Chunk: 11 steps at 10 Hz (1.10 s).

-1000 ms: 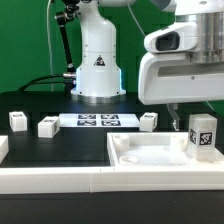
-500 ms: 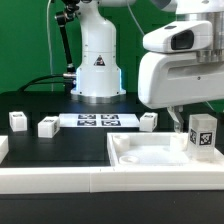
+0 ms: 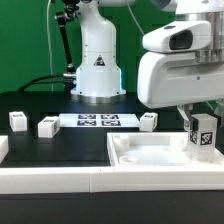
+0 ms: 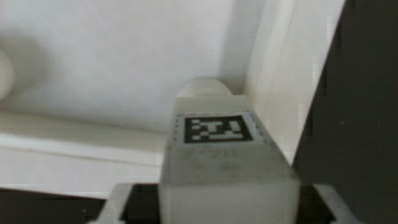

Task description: Assemble square table

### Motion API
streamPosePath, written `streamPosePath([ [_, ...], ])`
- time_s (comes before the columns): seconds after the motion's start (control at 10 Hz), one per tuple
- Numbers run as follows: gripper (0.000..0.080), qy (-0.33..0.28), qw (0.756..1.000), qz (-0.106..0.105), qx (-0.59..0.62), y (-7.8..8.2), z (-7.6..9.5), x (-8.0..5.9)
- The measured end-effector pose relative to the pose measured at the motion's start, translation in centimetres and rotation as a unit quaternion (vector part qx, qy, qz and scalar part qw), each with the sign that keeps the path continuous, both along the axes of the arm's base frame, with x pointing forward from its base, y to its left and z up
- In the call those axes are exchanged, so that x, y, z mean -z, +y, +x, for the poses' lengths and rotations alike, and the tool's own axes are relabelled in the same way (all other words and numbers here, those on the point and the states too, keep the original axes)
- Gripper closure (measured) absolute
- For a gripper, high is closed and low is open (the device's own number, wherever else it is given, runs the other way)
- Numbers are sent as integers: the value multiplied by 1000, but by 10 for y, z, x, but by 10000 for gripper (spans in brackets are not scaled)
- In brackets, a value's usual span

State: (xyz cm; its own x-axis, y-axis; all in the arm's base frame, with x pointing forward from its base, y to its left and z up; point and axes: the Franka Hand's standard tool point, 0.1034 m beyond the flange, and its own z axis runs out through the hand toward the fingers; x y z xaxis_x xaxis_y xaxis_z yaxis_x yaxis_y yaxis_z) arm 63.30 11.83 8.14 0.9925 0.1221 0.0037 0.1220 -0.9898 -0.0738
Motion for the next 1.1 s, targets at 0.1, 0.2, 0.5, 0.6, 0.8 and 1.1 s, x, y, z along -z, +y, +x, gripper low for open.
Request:
streamPosePath([
  [0.1,509,3,999,0,34,0,0,0],
  [0.2,509,5,998,1,66,-1,0,0],
  [0.5,509,13,976,2,216,-2,-1,1],
  [0.6,509,15,967,2,256,-2,-1,1],
  [0.8,509,21,921,10,390,-4,-2,2],
  [1.1,509,34,865,21,501,-4,-3,2],
])
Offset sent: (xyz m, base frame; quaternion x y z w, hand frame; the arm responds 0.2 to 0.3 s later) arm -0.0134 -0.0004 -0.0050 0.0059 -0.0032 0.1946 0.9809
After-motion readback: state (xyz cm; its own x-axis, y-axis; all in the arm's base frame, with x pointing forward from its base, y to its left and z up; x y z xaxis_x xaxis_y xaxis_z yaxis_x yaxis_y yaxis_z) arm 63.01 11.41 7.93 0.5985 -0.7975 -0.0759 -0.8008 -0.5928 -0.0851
